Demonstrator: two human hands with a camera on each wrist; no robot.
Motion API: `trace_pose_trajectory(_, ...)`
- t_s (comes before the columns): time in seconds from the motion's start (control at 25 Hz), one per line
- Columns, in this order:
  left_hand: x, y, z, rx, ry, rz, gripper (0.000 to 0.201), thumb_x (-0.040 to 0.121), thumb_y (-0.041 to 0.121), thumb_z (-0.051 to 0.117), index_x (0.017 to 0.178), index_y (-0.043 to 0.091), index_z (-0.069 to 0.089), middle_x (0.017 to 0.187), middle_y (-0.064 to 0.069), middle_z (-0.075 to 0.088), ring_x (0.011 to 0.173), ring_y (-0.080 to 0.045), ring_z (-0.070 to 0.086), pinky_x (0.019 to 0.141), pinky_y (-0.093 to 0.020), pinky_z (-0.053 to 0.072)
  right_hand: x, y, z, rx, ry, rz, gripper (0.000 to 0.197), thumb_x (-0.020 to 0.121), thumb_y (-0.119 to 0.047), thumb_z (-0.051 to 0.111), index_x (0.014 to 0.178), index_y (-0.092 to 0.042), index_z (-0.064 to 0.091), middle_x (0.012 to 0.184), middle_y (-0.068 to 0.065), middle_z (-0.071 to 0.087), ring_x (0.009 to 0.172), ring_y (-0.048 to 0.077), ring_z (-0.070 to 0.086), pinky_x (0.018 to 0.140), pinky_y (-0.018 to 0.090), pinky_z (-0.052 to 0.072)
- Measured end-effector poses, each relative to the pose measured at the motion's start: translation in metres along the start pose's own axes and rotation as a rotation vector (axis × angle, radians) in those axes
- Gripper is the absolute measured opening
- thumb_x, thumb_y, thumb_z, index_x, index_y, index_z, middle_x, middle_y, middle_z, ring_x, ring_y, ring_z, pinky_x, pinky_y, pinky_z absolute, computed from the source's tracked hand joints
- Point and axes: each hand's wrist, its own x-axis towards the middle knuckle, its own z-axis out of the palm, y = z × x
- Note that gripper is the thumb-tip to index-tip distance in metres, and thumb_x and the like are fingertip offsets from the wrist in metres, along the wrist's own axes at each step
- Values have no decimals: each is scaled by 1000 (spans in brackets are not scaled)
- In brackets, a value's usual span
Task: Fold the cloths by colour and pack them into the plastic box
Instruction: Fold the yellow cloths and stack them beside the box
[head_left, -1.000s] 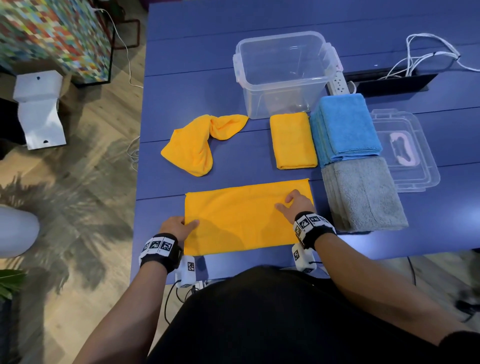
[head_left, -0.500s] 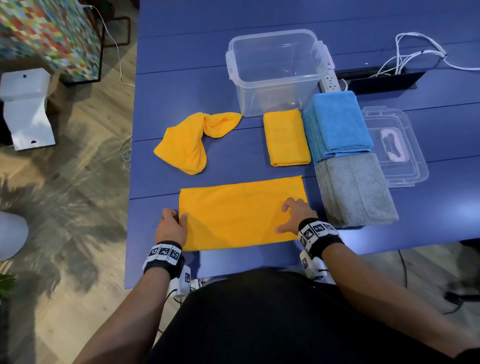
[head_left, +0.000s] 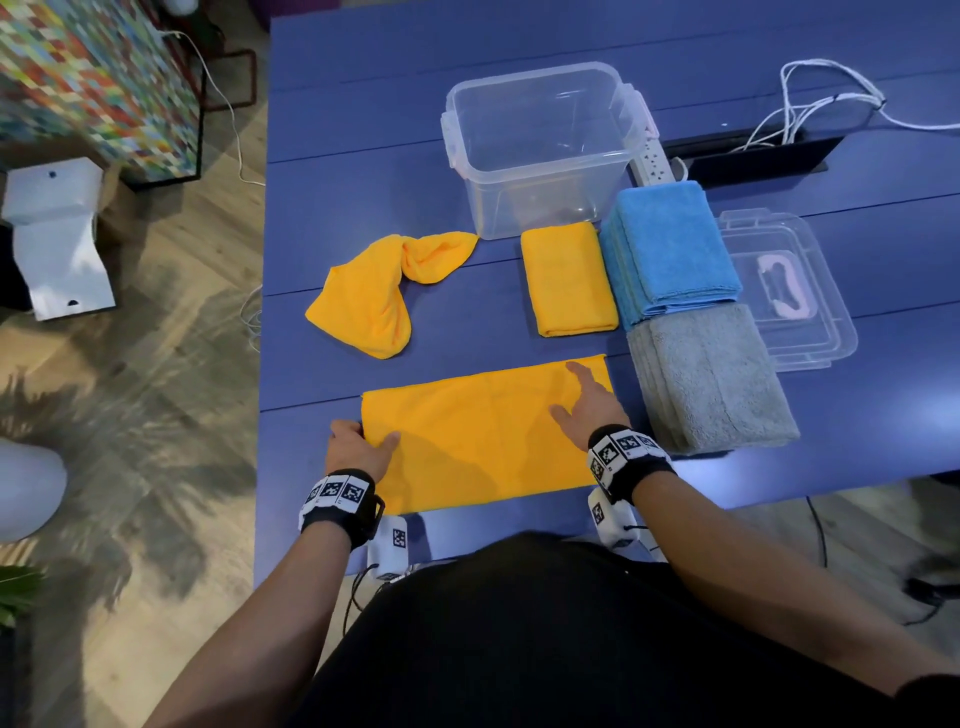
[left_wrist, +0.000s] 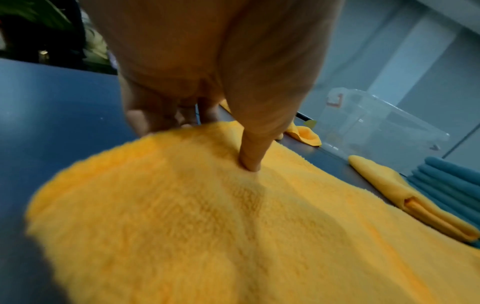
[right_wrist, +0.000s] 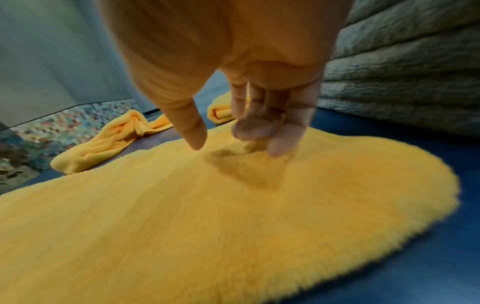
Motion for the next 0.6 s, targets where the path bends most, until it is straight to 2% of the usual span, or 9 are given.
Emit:
trace_pose_trajectory(0.08, -3, 3, -1, 33, -37, -30, 69, 86, 47, 68, 133, 5, 41, 129, -17, 55, 112, -37, 57, 79, -40, 47, 6, -4, 1, 50, -43, 17, 80, 90, -37, 62, 151, -35, 11, 111, 10, 61, 84, 25, 61, 63, 34, 51)
trace_pose_trajectory(0.16, 0, 0, -1, 162, -118, -20, 73, 87, 57, 60, 138, 8, 44, 136, -14, 53, 122, -36, 52, 90, -41, 46, 10, -6, 1, 27, -41, 44, 84, 90, -37, 61, 153, -34, 5, 123, 14, 56, 95, 30, 61, 67, 36, 52)
trace_pose_trajectory(0.24, 5, -2, -2, 189, -153, 4, 71, 89, 61, 53, 139, 12, 45, 140, -12, 51, 127, -36, 48, 99, -47, 44, 11, -8, 1, -39, -43, 59, 88, 91, -39, 59, 153, -32, -2, 134, 16, 46, 101, 31, 60, 66, 34, 47)
trace_pose_trajectory(0.32, 5, -2, -5, 118, -149, 45, 60, 94, 54, 52, 135, 10, 46, 133, -14, 54, 122, -37, 51, 95, -45, 46, 12, -12, 0, -89, -66, 76, 89, 92, -41, 57, 153, -30, -7, 136, 17, 43, 101, 31, 59, 63, 32, 45)
trace_pose_trajectory(0.4, 4, 0, -8, -10, -132, 101, 45, 96, 45, 54, 120, 7, 46, 116, -14, 57, 109, -36, 56, 84, -44, 48, 12, -16, -3, -67, -63, 86, 90, 92, -40, 57, 153, -29, -7, 130, 16, 48, 95, 29, 60, 59, 31, 43)
trace_pose_trajectory(0.48, -1, 4, -11, -123, -101, 164, 36, 97, 38, 55, 116, 10, 43, 116, -13, 58, 101, -32, 57, 78, -40, 45, 8, -21, -6, 51, -10, 33, 82, 92, -36, 58, 154, -29, 4, 106, 12, 61, 80, 25, 61, 54, 29, 43)
trace_pose_trajectory(0.56, -7, 14, -11, -147, -67, 252, 33, 97, 37, 55, 117, 14, 43, 124, -10, 59, 102, -32, 58, 78, -39, 45, 3, -28, -7, 248, -13, -43, 56, 96, -30, 53, 147, -29, 30, 83, 6, 62, 69, 21, 60, 57, 31, 48)
trace_pose_trajectory(0.6, -11, 22, -9, -154, -71, 298, 31, 97, 37, 55, 115, 16, 42, 123, -9, 57, 102, -31, 57, 78, -38, 44, 1, -33, -6, 369, -67, -61, 40, 99, -27, 49, 138, -27, 45, 82, 5, 62, 68, 20, 59, 61, 34, 51)
